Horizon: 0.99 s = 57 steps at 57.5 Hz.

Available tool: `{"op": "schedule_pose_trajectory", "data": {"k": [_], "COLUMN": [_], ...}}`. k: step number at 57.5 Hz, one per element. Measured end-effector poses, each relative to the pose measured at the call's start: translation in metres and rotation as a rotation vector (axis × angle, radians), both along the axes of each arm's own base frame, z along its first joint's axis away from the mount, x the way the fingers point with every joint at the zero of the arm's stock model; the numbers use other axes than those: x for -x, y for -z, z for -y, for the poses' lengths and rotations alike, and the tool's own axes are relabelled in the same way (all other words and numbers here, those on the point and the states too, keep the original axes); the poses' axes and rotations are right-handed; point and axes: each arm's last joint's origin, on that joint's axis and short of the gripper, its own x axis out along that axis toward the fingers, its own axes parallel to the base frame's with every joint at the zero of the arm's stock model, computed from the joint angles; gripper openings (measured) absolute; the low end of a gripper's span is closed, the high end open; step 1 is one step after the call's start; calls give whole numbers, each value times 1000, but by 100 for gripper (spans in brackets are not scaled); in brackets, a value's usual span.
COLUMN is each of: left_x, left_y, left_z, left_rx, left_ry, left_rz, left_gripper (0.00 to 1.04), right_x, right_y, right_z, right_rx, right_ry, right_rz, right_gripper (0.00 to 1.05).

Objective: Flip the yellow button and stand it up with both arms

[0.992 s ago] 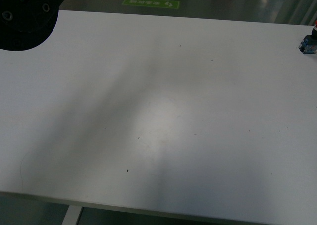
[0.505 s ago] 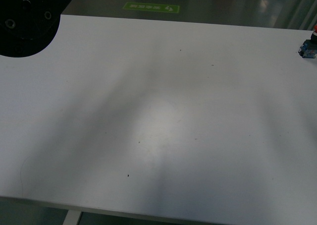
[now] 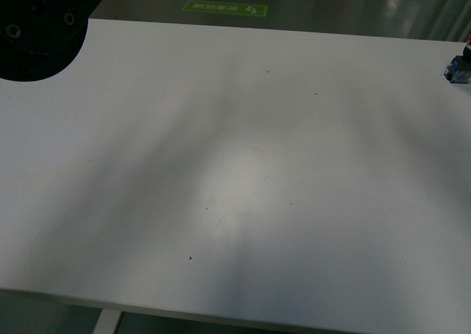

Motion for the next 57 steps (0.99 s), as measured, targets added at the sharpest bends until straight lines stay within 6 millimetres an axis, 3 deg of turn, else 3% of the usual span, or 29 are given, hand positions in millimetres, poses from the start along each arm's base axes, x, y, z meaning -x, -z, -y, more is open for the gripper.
{"op": "schedule_pose_trajectory", "data": {"k": [30, 57], "left_x": [0, -1], "left_y": [0, 0], "left_z": [0, -1], "left_rx": [15, 25], "left_ry": [1, -20], "left_rz": [-17, -22], "left_gripper": [36, 36], "right_x": [4, -9], "right_y": [-20, -8], "right_z": [-39, -59], "right_rx": [-25, -6], "right_ry": [-121, -154], "right_rz": [13, -22], "right_gripper": [97, 97]}}
